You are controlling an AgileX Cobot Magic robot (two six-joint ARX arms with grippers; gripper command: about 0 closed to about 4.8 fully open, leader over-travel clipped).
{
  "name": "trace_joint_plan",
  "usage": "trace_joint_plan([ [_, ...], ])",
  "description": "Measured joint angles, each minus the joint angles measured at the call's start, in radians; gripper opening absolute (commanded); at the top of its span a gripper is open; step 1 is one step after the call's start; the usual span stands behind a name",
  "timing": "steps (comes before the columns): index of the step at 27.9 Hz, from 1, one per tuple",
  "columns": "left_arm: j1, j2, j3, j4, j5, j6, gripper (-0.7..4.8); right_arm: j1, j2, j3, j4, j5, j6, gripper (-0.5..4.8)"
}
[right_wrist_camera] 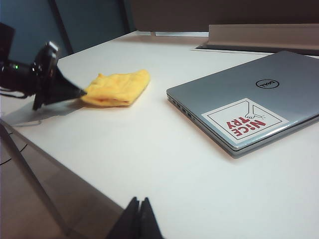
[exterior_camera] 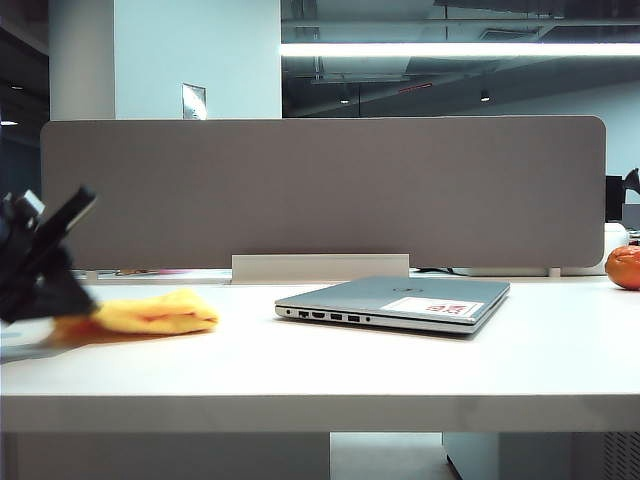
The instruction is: Pick up the yellow rag and put it over the laptop.
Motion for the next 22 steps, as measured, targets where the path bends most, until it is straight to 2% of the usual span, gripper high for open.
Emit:
trace_joint_plan([
  [3,-0.002,0.0,0.0,0.179,0.088,-0.017,-0.06,0.0,0.0,0.0,0.0,0.0,0.0,-0.06],
  [10,-0.07,0.0,0.022,0.412,0.114,-0.085,-0.06,0.0,0.0,0.0,0.0,0.0,0.0,-0.06],
  [16,-0.166,0.0,0.127,0.414,0.114,-0.088,-0.06,0.0,0.0,0.0,0.0,0.0,0.0,-0.06],
  [20,-0.231,0.0,0.23,0.36,0.077,-0.084,-0.06,0.0,0.0,0.0,0.0,0.0,0.0,-0.06],
  [22,-0.259,0.0,0.286,0.289,0.035,-0.063,-0.06,0.0,0.0,0.0,0.0,0.0,0.0,-0.06],
])
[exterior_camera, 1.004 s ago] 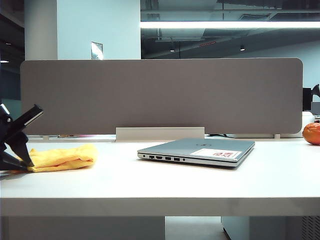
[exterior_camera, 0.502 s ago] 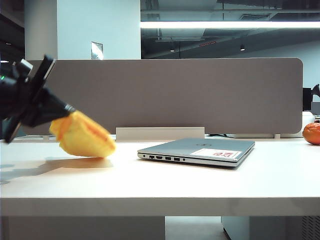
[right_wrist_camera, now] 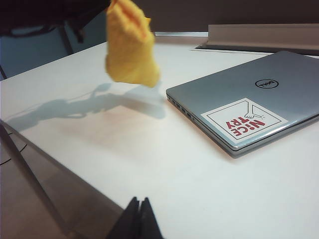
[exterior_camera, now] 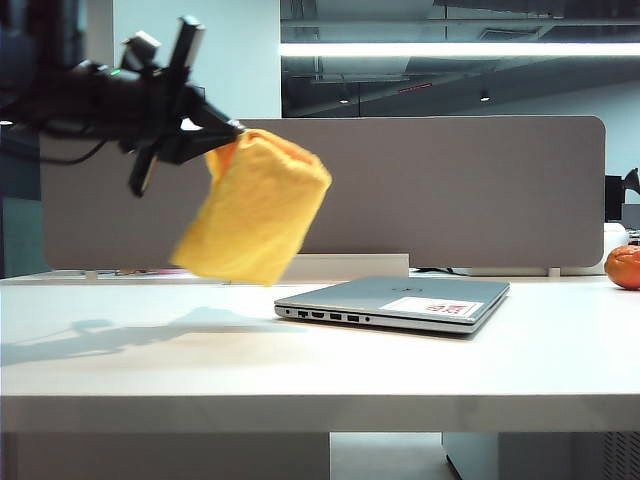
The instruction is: Pick up the yellow rag and put it over the laptop.
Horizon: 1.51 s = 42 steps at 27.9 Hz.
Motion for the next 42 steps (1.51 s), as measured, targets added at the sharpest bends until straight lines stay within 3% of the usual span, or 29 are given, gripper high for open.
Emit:
trace_joint_plan([
  [3,-0.055,0.003,0.14,-0.196,-0.085,0.119,-0.06,0.0,0.0,0.0,0.0,0.0,0.0,-0.06],
  [7,-0.096,0.038,0.232,-0.254,-0.155,0.19,-0.06,0.0,0.0,0.0,0.0,0.0,0.0,-0.06],
  [20,-0.166,0.327,0.57,-0.292,-0.167,0.198,-0.06,0.001,0.0,0.0,0.0,0.0,0.0,-0.06],
  [33,-0.175,0.674,1.094,-0.51,-0.171,0.2,-0.06,0.001,0.0,0.0,0.0,0.0,0.0,-0.06],
  [39,-0.189,0.724,1.143,-0.541,-0.184,0.2,-0.06,0.0,0.0,0.0,-0.001,0.0,0.0,-0.06],
  [42,-0.195,0.724,1.144,-0.648,-0.183,0.2,-0.06,0.0,0.0,0.0,-0.001,0.0,0.0,-0.06],
])
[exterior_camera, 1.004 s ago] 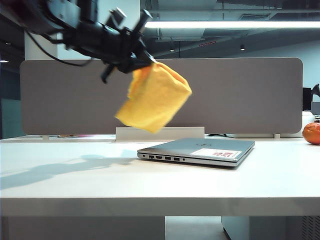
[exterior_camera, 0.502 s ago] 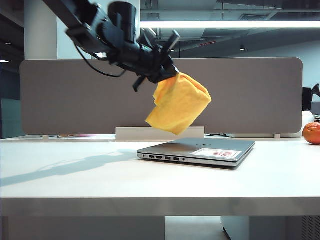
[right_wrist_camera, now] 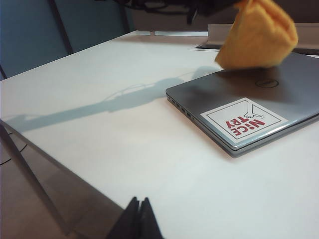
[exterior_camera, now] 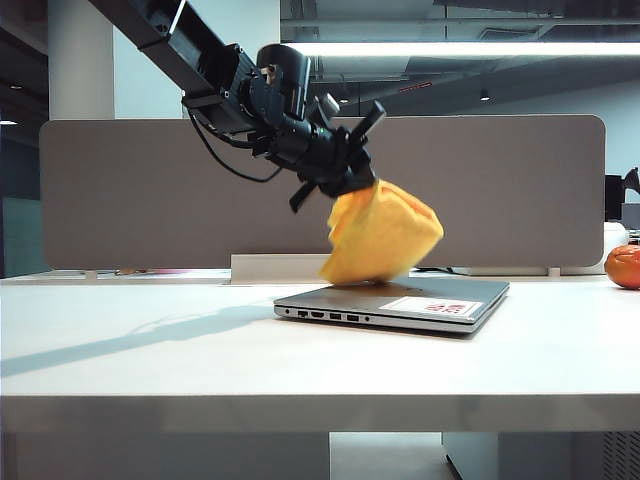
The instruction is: Pick up the yellow rag and put it over the laptop.
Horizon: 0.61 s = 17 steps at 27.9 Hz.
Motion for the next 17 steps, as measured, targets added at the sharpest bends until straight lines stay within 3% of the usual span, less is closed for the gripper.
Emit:
trace_joint_plan([
  [6,-0.006,0.001,-0.002,-0.273,0.01,0.0,-0.06,0.0,0.0,0.0,0.0,0.0,0.0,-0.06],
  [13,-0.011,0.001,-0.002,-0.434,0.124,0.0,0.0,0.0,0.0,0.0,-0.001,0.0,0.0,-0.06],
  [17,-0.018,0.001,-0.002,-0.449,0.176,0.0,1.22,0.0,0.0,0.0,-0.001,0.0,0.0,-0.06],
])
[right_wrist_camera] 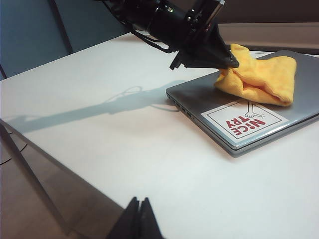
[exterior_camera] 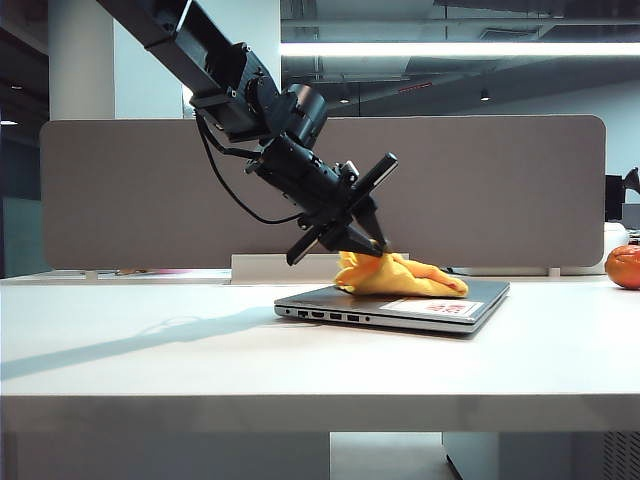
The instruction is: Pick up the yellow rag and put it over the laptop.
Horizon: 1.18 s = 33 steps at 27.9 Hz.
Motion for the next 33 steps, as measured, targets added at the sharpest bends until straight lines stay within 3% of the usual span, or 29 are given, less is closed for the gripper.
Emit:
trace_joint_plan([
  [4,0.0,0.0,0.0,-0.045,0.006,0.0,1.3,0.0,0.0,0.0,0.0,0.0,0.0,-0.06],
  [8,0.003,0.0,0.0,-0.092,0.0,0.047,1.82,0.0,0.0,0.0,0.0,0.0,0.0,-0.06],
  [26,0.064,-0.121,0.0,-0.359,-0.113,0.286,1.83,0.0,0.0,0.0,-0.001,0.004,-0.002,-0.06],
  [28,0.079,-0.149,0.0,-0.414,-0.114,0.301,1.47,0.0,0.0,0.0,0.0,0.028,-0.007,-0.06],
  [33,0.103,-0.211,0.0,-0.503,-0.144,0.385,-0.07,0.0,0.0,0.0,0.0,0.185,-0.008,-0.06],
])
